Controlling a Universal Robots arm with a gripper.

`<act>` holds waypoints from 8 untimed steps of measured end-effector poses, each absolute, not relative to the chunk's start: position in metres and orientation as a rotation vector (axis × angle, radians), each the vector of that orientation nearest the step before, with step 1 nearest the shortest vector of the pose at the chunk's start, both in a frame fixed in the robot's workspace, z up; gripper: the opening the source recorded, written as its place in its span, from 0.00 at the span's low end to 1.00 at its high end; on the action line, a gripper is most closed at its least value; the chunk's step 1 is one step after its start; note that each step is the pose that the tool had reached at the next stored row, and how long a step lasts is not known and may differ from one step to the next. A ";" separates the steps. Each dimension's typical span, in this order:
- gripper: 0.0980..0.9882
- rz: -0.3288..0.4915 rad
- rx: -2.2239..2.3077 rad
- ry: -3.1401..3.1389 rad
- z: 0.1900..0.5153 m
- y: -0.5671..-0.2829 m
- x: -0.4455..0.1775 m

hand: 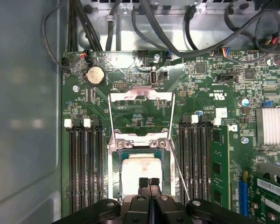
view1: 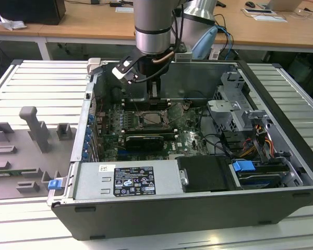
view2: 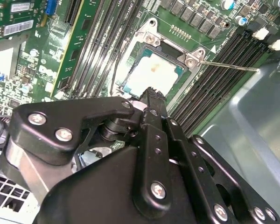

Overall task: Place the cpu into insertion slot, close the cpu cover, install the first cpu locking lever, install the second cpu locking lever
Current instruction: 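Close the cpu cover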

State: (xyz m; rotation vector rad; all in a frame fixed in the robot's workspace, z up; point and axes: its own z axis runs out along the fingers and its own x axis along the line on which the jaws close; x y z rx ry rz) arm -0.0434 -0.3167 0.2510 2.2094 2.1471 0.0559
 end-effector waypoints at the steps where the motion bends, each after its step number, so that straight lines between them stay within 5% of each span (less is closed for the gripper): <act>1: 0.01 0.054 2.208 2.146 0.252 -0.317 -0.043; 8: 0.01 0.040 2.207 2.142 0.254 -0.316 -0.036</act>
